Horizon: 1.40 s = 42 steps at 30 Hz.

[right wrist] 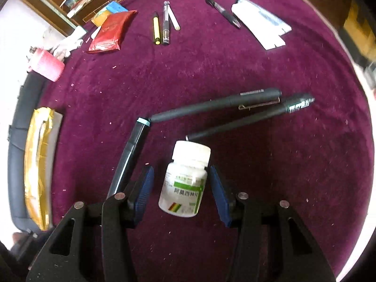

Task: Organize objects
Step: 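Grasp a teal-ended black marker with the left tool while the right tool grasps the white pill bottle, then carry the marker and pill bottle toward the white tray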

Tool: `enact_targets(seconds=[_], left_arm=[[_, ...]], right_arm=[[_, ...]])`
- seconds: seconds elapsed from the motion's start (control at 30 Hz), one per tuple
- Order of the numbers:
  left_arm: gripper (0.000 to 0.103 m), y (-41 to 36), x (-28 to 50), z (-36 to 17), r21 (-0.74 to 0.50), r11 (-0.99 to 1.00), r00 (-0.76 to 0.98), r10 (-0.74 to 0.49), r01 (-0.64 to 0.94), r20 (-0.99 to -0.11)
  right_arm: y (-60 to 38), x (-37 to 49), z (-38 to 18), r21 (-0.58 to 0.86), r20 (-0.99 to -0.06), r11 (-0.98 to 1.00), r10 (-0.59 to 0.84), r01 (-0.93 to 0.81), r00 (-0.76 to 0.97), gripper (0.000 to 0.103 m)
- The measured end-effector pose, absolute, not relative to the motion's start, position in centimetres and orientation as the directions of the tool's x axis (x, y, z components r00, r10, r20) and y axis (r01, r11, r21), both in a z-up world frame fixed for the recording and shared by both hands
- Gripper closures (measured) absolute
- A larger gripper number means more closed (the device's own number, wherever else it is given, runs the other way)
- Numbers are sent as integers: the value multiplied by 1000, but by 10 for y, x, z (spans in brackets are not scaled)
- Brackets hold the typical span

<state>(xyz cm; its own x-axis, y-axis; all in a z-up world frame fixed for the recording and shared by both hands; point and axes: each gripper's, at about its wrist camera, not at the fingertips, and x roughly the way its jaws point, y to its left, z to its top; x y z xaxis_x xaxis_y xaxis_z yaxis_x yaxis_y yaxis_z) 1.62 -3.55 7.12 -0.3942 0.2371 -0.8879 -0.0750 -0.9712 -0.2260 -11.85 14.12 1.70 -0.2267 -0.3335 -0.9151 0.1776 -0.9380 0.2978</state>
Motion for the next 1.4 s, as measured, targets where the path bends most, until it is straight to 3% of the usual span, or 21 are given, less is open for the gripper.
enact_targets(seconds=[0.07,0.1,0.23,0.5,0.53,0.63,0.7,0.93,1.03,1.13,1.17,1.27,1.33,1.37,1.4], left_arm=[[48,-25,1,64,-185,-976,-402,215,-112,-890],[48,-22,-4,61,-174,-977,-404,211,-127,-890],[49,-7,-24,46,-133,-975,-408,197,-180,-891],[49,27,-53,15,-60,-954,-404,181,-293,-897],[54,32,-52,14,-19,-951,-417,154,-310,-896],[90,31,-49,18,6,-950,-435,138,-313,-890],[91,18,-52,19,-86,-952,-403,204,-293,-892],[91,-28,-31,38,-189,-953,-421,277,-238,-864],[91,-56,-13,58,-240,-946,-447,316,-219,-837],[90,-79,3,74,-271,-940,-470,338,-205,-815],[90,-90,10,80,-274,-941,-481,337,-197,-809],[90,-118,22,89,-297,-940,-500,340,-166,-796],[90,-132,28,90,-303,-942,-508,332,-142,-795],[90,-144,32,91,-304,-945,-514,322,-122,-795],[90,-154,36,92,-304,-947,-519,314,-107,-795]], right_arm=[[140,-118,17,277,-918,-942,-317,189,-236,57],[140,-116,17,263,-921,-944,-306,197,-239,69],[160,-104,21,259,-923,-947,-301,189,-241,69],[216,-79,20,403,-888,-914,-403,50,-219,68],[217,-77,23,413,-883,-909,-412,45,-225,68],[217,-70,33,436,-867,-898,-434,48,-243,69],[211,-67,41,448,-858,-892,-448,58,-251,69],[178,-66,49,437,-858,-894,-447,96,-255,71],[168,-63,56,325,-878,-935,-354,139,-323,71],[163,-61,55,245,-896,-955,-289,166,-338,60],[163,-61,52,236,-902,-958,-279,166,-331,50],[161,-64,36,179,-925,-973,-217,147,-313,48],[161,-66,24,170,-935,-976,-204,135,-291,48],[161,-65,17,169,-943,-979,-195,116,-271,54],[162,-63,19,161,-938,-980,-188,117,-292,70]])
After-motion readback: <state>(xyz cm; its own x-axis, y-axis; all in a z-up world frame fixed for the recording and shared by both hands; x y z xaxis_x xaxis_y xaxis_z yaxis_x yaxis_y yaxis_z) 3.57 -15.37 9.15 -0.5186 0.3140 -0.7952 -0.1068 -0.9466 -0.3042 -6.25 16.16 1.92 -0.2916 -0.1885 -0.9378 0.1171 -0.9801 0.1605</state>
